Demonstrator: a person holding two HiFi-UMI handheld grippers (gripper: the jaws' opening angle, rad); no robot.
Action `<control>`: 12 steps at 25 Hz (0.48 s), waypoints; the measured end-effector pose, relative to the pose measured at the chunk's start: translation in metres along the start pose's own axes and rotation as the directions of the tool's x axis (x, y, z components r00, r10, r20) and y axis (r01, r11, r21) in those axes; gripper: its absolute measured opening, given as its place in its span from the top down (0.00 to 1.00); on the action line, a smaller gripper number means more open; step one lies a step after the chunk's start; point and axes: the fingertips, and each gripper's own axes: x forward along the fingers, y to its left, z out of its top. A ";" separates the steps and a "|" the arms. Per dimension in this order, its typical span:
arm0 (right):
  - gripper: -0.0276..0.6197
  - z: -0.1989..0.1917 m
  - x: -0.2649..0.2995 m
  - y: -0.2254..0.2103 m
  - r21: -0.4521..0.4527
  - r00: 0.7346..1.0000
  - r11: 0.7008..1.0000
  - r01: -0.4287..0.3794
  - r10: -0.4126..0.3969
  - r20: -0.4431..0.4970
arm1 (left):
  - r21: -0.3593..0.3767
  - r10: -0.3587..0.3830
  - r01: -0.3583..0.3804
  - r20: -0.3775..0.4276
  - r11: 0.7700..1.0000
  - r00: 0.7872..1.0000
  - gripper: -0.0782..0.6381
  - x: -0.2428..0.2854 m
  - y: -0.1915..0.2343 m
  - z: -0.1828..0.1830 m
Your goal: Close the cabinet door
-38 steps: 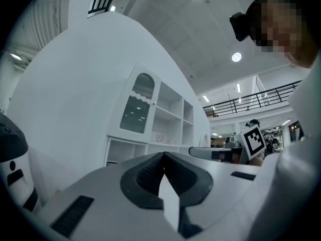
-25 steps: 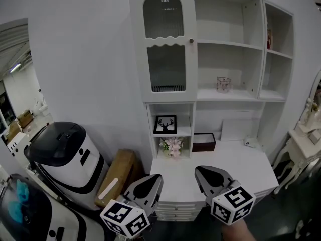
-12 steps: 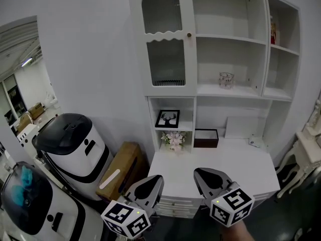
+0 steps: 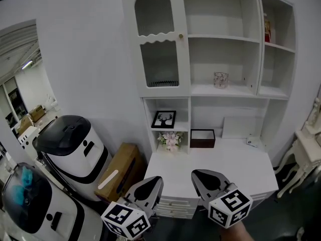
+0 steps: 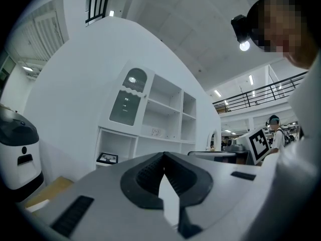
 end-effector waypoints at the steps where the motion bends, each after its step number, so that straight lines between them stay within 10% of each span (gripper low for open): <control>1: 0.95 0.000 -0.002 -0.001 -0.001 1.000 1.000 0.001 -0.001 0.001 | 0.001 -0.002 0.002 0.002 1.000 1.000 0.88 0.001 -0.002 0.000; 12: 0.95 -0.001 -0.011 -0.003 -0.002 1.000 1.000 0.003 -0.003 0.002 | 0.010 -0.009 0.009 0.004 1.000 1.000 0.88 0.002 -0.013 0.002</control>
